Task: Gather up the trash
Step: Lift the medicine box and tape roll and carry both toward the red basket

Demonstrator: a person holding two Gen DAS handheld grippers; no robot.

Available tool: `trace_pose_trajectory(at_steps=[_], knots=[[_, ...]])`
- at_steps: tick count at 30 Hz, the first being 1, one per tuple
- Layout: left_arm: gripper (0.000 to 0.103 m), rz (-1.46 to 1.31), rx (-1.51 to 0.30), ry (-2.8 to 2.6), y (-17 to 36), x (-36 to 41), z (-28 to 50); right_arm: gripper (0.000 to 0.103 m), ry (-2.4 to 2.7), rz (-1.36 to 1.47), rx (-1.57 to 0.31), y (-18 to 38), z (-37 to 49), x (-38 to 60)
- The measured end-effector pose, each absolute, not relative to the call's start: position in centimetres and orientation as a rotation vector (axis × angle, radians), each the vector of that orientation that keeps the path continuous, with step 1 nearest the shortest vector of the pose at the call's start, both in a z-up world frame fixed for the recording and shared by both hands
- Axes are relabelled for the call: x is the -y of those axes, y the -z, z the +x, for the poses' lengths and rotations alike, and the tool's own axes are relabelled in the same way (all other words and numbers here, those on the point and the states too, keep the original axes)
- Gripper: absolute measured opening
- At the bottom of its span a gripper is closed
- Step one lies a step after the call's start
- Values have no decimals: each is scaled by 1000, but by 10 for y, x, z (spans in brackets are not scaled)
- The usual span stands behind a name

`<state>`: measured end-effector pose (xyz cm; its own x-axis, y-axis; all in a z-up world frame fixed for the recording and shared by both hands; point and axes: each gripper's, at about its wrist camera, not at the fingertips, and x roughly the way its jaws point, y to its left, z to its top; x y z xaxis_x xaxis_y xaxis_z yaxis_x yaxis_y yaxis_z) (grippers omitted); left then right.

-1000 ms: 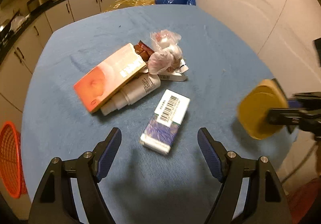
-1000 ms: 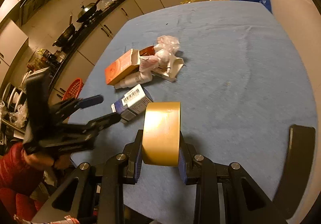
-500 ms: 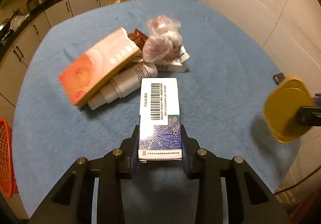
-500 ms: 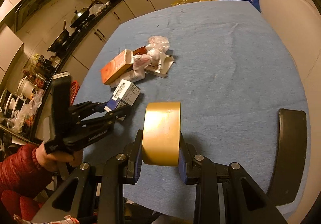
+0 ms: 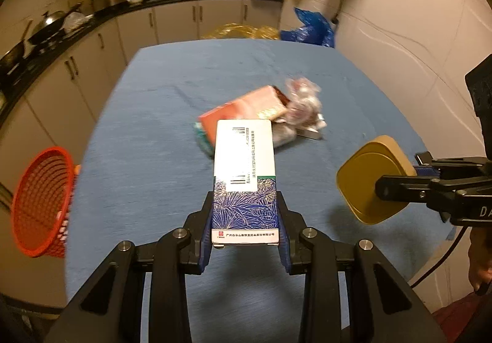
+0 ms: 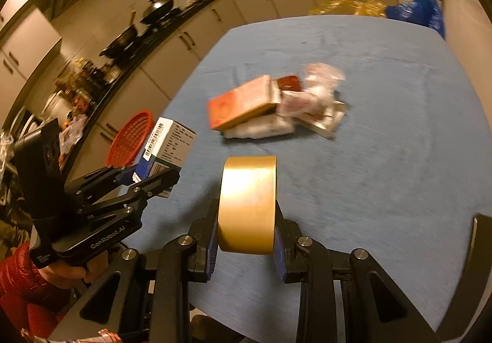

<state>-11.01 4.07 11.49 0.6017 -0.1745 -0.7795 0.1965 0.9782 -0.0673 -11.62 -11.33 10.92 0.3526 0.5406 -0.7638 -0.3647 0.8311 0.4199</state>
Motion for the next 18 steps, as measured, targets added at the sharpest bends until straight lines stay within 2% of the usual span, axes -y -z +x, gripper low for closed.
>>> trace_pose_trajectory(at_steps=[18], knots=[[33, 33, -857, 108, -142, -101, -112, 32, -706, 180, -1019, -121, -101, 45]])
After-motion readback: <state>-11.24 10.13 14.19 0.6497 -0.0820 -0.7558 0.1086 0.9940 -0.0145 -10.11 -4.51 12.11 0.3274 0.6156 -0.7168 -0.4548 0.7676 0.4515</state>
